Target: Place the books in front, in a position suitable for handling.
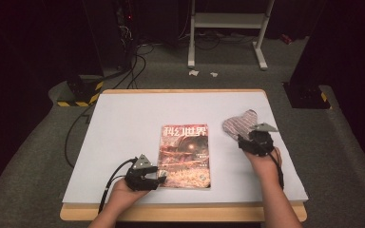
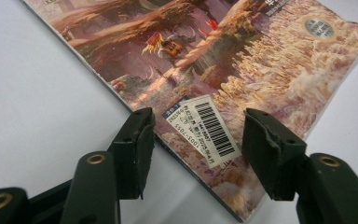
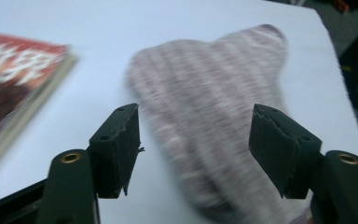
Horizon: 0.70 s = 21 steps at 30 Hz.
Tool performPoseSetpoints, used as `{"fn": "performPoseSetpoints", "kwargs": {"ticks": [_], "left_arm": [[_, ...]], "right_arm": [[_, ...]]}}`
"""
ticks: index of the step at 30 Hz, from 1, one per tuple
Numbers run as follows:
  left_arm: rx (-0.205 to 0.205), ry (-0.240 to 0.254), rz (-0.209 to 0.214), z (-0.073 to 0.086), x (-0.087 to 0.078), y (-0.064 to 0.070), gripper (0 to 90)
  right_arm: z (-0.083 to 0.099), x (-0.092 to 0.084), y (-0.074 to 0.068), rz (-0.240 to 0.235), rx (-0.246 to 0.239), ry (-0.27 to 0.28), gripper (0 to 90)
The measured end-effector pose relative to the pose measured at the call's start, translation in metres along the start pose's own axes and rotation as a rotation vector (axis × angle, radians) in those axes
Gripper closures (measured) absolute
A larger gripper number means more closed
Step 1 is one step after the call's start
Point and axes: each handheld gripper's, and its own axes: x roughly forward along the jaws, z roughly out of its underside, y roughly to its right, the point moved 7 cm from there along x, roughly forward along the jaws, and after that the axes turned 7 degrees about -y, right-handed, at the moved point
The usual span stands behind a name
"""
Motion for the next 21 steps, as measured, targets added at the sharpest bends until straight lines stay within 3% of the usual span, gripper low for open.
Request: {"fn": "performPoseSetpoints", "kwargs": {"ticks": [3,7,10,14,21], "left_arm": [[-0.006,0.018,-0.029,-0.002,-0.002,-0.005,39.8],[-0.025,0.067,-0.068,-0.003,-0.01,-0.015,37.9],[-0.056,0.083,-0.105,-0.001,-0.015,-0.026,37.4],[-0.064,0.074,-0.101,0.0,-0.012,-0.029,37.4],[-0.033,0.061,-0.105,0.001,-0.008,-0.026,39.6]], "right_arm": [[-0.008,0.021,0.016,-0.034,0.043,-0.079,29.0],[-0.011,0.052,0.022,-0.053,0.068,-0.16,28.0],[-0.007,0.067,0.026,-0.026,0.064,-0.213,27.3],[-0.008,0.07,0.026,-0.021,0.052,-0.231,38.4],[-0.009,0.067,0.023,0.023,0.028,-0.234,60.9]]}}
